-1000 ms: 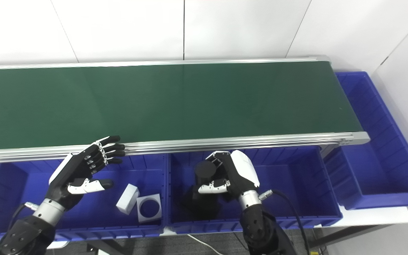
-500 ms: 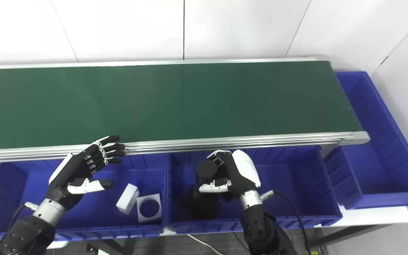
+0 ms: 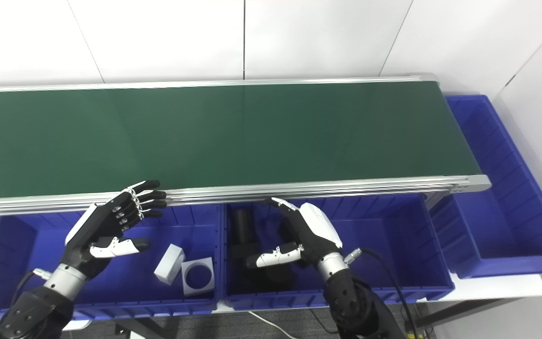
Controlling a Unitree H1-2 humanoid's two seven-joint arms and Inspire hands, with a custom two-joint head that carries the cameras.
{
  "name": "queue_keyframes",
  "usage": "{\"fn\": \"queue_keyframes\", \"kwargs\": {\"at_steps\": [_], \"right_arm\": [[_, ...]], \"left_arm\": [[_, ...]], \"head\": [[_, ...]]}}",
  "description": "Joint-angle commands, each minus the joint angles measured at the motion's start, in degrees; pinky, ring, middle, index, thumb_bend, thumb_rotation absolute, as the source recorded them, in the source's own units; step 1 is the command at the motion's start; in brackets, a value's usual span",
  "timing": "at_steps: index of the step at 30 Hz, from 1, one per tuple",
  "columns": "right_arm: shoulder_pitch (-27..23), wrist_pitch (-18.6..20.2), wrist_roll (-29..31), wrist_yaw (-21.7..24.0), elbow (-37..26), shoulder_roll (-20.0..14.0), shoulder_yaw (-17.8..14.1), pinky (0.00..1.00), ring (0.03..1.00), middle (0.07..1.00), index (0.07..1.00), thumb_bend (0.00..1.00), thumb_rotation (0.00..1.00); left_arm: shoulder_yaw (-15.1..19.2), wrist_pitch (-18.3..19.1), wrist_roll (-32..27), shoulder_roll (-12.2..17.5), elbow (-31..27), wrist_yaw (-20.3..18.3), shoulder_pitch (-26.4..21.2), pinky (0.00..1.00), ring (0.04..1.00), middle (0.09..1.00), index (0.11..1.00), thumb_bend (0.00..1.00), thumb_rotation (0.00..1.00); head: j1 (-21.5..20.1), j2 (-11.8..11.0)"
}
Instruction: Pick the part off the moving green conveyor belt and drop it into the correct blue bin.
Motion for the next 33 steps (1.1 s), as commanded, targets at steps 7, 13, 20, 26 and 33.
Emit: {"fn": "queue_keyframes", "kwargs": {"at_steps": [7,13,20,26,33], "right_arm": [[-0.7,0.5,1.3,0.5,-2.7,0.1,-1.3,0.87,0.904,0.905,0.888,1.0,0.35],[1.6,-3.2,5.5,-0.6,-6.3,1.4,-1.7,0.78,0.845,0.851,0.873,0.94,0.54],[4.7,-6.5,11.5,-1.4,-13.6,6.0,-0.6,0.76,0.816,0.811,0.852,0.89,0.62],[6.4,-9.3,14.4,-3.6,-16.5,11.4,1.1,0.72,0.784,0.802,0.831,0.85,0.57],[5.7,-15.4,14.5,-6.5,-10.6,14.1,2.1,0.72,0.786,0.807,0.839,0.84,0.54]], "left_arm": [[-0.3,-1.4,0.2,0.1,-0.6,-0.2,-1.0,0.73,0.761,0.78,0.833,0.95,0.31],[-0.4,-1.9,0.2,-0.6,0.5,-0.1,-1.0,0.73,0.759,0.779,0.832,0.96,0.3],[-0.9,-3.2,1.3,-0.7,1.6,0.3,-1.0,0.72,0.761,0.787,0.837,0.97,0.32],[-1.2,-3.9,2.0,-0.9,2.0,0.6,-0.6,0.72,0.767,0.792,0.836,0.95,0.32],[-1.4,-5.2,2.6,-1.5,2.6,1.1,-0.2,0.71,0.762,0.792,0.832,0.96,0.32]], "head": [[0.5,-1.0],[2.0,-2.4],[3.8,-3.8],[5.6,-4.7],[7.4,-5.7]]}}
